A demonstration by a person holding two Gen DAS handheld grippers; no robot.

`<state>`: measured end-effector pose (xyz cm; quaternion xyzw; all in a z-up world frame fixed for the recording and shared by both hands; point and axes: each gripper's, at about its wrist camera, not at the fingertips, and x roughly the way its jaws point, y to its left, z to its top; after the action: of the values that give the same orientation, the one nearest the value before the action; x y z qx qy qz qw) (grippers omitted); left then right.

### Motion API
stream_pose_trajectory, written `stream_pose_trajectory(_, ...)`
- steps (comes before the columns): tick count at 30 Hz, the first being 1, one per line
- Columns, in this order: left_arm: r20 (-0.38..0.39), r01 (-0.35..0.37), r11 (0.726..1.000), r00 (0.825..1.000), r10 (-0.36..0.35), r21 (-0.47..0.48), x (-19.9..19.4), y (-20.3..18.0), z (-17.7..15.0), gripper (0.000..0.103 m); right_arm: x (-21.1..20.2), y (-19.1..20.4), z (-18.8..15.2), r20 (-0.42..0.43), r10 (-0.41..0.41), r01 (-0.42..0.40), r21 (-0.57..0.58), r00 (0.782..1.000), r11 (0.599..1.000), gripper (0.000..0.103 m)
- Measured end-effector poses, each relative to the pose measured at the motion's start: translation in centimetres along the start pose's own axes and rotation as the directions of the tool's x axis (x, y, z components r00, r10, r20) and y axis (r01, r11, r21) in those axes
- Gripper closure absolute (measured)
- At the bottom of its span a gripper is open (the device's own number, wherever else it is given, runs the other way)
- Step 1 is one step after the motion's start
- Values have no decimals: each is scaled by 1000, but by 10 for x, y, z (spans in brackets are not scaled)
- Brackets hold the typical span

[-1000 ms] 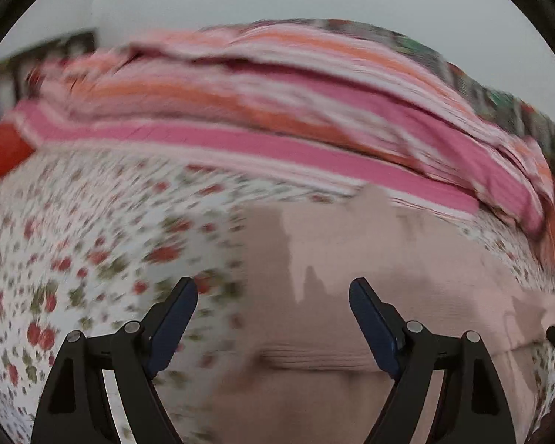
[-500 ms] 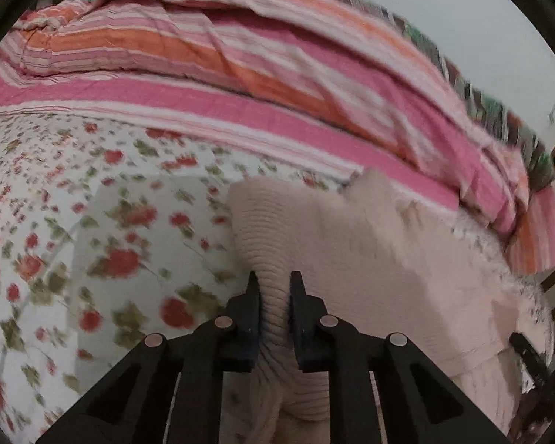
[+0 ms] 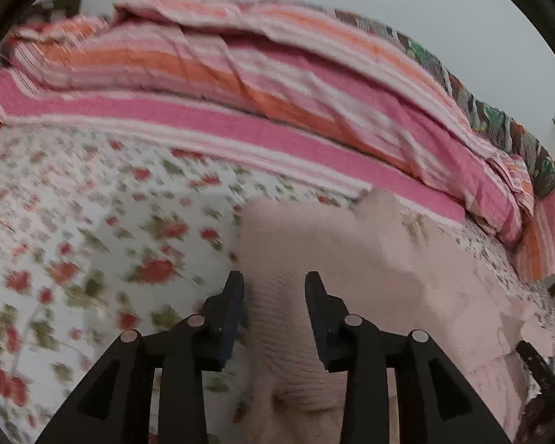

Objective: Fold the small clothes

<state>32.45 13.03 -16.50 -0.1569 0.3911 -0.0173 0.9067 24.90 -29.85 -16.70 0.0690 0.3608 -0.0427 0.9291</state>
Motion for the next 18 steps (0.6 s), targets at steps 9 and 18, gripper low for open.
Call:
stream_pose_trajectory(9,19,-66,997,998,67,-34,6,10,-4,89,-2,0,0,8,13,-13,-4,1000,1000,29)
stream_pose_trajectory(18,153,-75,990,987,56,119,-27,-26,-4,73,-16,-16,4,38,43,-45,60,998,997,29)
